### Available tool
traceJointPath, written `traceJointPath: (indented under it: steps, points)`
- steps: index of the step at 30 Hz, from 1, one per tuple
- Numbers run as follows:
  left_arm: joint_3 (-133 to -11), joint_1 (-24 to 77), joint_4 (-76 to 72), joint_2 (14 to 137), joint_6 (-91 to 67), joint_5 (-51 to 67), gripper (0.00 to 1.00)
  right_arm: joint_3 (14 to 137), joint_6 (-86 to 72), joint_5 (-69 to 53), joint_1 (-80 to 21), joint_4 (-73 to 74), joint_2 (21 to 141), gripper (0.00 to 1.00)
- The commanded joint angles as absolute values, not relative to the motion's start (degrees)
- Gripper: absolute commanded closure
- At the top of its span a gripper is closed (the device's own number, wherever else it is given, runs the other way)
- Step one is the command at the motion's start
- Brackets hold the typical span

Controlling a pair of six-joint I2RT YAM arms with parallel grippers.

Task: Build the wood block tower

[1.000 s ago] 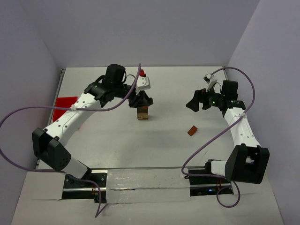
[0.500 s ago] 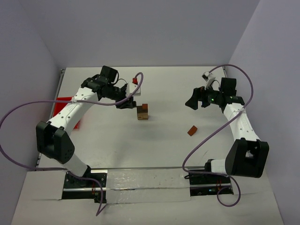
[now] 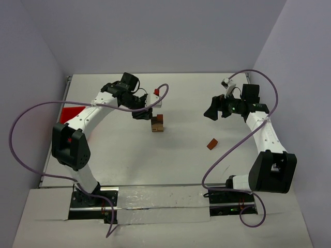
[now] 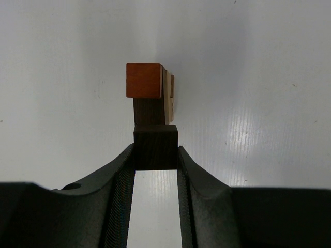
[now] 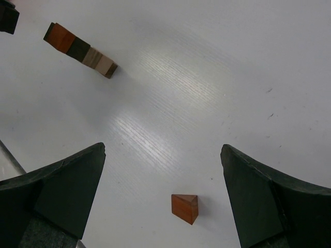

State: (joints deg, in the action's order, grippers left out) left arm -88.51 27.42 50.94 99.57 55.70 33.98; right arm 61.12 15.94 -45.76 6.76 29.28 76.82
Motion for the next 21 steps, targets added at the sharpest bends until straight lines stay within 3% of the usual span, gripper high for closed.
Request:
traceJointPath:
  steps: [1, 21]
  points:
    - [-93.4, 28.4, 52.3, 101.9, 55.7, 32.6, 0.76, 63.8, 16.7, -45.4, 6.1, 29.6, 77.0, 0.0]
    - [-98.4, 29.7, 53.9, 107.9, 53.8, 31.3, 0.67, 63.6, 17.0, -44.8, 5.2, 29.5, 76.9, 0.0]
